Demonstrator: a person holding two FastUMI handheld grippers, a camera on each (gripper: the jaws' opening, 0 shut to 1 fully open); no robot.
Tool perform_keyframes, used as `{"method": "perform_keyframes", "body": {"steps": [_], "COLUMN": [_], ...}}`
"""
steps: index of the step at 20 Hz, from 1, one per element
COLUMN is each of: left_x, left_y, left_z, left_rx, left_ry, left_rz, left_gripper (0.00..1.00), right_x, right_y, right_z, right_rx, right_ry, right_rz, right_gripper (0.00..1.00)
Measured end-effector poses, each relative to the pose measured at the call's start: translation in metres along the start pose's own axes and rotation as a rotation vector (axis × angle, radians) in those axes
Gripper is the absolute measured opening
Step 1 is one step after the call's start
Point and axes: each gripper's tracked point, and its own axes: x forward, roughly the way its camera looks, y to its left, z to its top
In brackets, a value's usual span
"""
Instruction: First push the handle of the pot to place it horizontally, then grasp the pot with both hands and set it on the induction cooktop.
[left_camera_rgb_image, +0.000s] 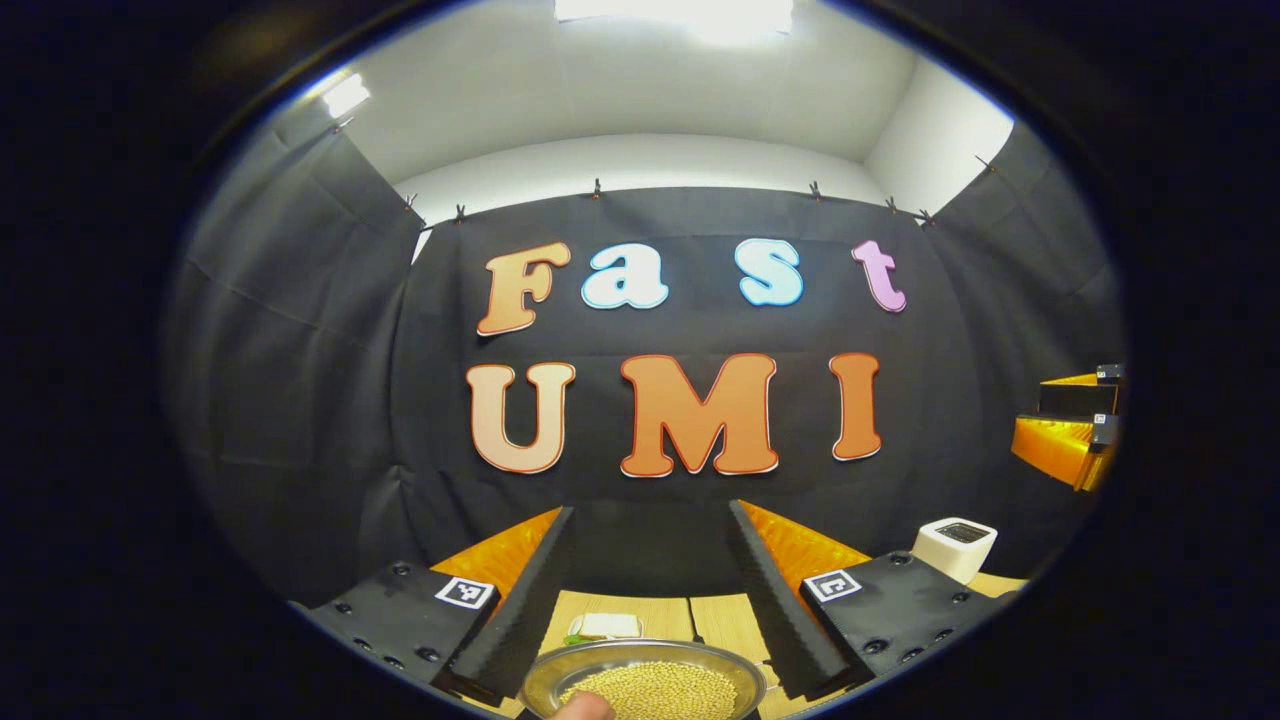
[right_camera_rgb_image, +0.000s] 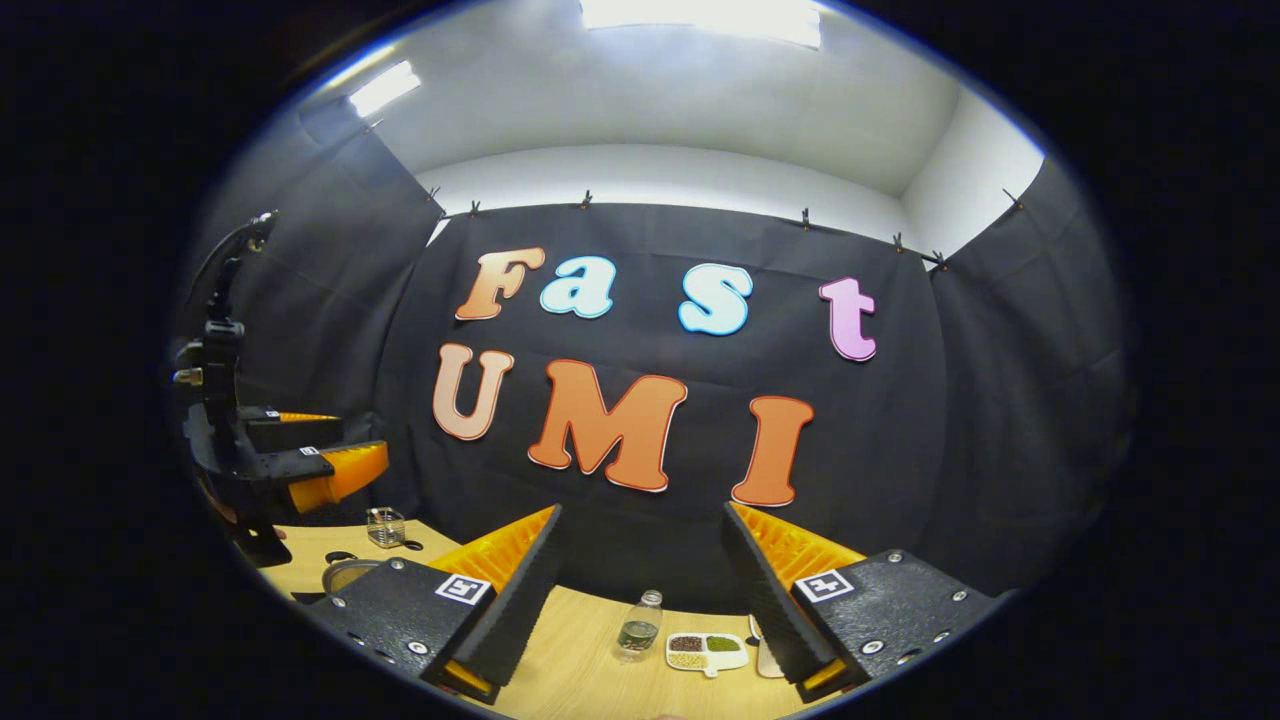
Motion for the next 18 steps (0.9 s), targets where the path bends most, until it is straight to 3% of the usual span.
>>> {"method": "perform_keyframes", "body": {"steps": [8,11,14,18], "left_x": [-0.023,-0.037,-0.049,-0.054], "left_y": [0.017,0.005,-0.004,0.001], "left_z": [0.056,0.077,0.095,0.106], "left_rx": [-0.046,-0.050,-0.065,-0.081], "left_ry": [-0.104,-0.151,-0.206,-0.284], "left_rz": [0.077,0.071,0.051,0.084], "left_gripper": [0.99,0.99,0.99,0.99], "right_x": [-0.009,-0.009,-0.010,-0.012], "right_y": [-0.015,-0.017,-0.026,-0.033], "right_z": [0.018,0.019,0.024,0.019], "right_rx": [0.052,0.069,0.076,0.060], "right_ry": [-0.032,-0.044,-0.072,-0.092], "right_rz": [0.056,0.081,0.076,0.060], "right_gripper": [0.95,0.95,0.95,0.95]}}
